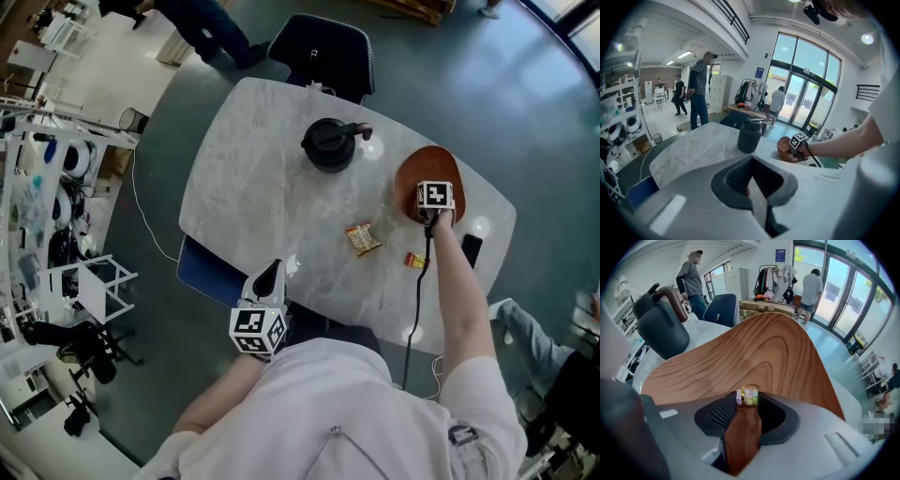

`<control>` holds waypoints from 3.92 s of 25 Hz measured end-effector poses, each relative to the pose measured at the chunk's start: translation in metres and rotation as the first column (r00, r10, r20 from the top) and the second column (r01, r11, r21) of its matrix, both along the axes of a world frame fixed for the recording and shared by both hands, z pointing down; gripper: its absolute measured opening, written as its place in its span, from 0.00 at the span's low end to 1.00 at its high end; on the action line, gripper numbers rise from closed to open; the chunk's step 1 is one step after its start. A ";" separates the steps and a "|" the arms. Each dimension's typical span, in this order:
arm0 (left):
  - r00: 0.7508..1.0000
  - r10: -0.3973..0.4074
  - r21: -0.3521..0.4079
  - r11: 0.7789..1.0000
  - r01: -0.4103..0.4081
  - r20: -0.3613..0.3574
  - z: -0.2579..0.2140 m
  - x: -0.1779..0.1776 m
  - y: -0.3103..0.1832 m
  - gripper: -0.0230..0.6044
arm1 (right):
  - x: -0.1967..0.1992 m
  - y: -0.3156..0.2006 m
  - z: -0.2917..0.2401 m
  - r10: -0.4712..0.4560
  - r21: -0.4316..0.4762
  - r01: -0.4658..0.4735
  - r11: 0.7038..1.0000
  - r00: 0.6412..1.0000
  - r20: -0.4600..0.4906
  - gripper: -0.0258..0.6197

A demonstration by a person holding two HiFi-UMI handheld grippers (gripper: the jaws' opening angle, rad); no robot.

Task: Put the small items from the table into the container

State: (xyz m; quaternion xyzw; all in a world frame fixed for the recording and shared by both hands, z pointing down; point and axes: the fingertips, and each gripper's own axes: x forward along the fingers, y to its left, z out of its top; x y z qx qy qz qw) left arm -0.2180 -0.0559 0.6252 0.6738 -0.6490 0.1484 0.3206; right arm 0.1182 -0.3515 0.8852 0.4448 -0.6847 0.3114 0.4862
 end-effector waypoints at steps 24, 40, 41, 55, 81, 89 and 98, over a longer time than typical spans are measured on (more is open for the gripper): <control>0.980 0.200 0.195 0.960 -0.199 0.013 -0.064 0.046 -0.033 0.04 | 0.001 0.043 -0.215 0.010 0.402 -0.113 0.909 0.968 0.249 0.25; 0.889 0.457 0.360 0.828 -0.429 0.009 -0.129 0.150 -0.053 0.04 | 0.016 0.196 -0.371 0.024 0.643 -0.228 0.731 0.950 0.310 0.14; 0.883 0.469 0.365 0.821 -0.439 0.007 -0.131 0.155 -0.052 0.04 | 0.019 0.204 -0.378 0.038 0.653 -0.246 0.716 0.948 0.316 0.12; 0.837 0.547 0.418 0.757 -0.502 0.016 -0.152 0.183 -0.048 0.04 | 0.042 0.269 -0.422 0.137 0.702 -0.414 0.580 0.899 0.417 0.08; 0.814 0.579 0.526 0.708 -0.471 -0.050 -0.161 0.172 -0.035 0.04 | 0.043 0.289 -0.406 0.173 0.685 -0.436 0.584 0.891 0.420 0.08; 0.834 0.549 0.505 0.737 -0.450 -0.057 -0.148 0.161 -0.036 0.04 | 0.035 0.286 -0.394 0.119 0.682 -0.406 0.608 0.896 0.428 0.08; 0.862 0.503 0.468 0.778 -0.420 -0.063 -0.130 0.144 -0.038 0.04 | 0.004 0.269 -0.335 0.052 0.577 -0.300 0.760 0.912 0.407 0.15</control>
